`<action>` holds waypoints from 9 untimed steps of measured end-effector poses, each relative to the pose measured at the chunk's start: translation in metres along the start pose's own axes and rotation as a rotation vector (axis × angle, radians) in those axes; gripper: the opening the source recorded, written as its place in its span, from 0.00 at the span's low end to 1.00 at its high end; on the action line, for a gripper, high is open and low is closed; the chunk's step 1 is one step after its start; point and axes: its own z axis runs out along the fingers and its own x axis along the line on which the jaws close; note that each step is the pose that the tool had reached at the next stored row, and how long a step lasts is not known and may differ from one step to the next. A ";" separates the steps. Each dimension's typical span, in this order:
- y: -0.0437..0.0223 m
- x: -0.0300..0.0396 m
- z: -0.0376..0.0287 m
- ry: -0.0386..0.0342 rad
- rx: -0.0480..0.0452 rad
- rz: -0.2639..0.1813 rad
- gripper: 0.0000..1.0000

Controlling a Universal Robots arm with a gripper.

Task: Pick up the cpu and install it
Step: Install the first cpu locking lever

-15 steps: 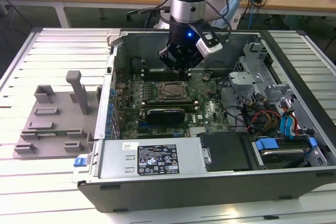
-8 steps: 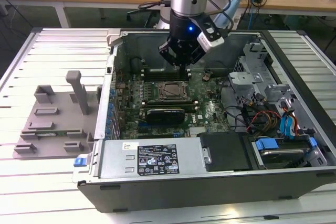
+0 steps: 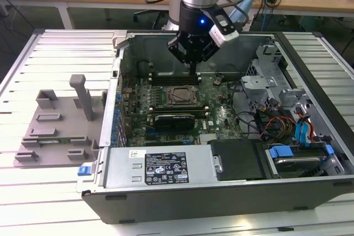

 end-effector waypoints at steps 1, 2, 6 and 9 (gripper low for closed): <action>-0.0002 0.0000 -0.0027 0.0000 0.0000 0.000 0.11; -0.0002 0.0000 -0.0028 -0.0001 -0.0002 0.000 0.11; -0.0002 0.0000 -0.0028 -0.0001 -0.0004 0.000 0.11; -0.0002 0.0000 -0.0029 0.0000 -0.0004 0.000 0.11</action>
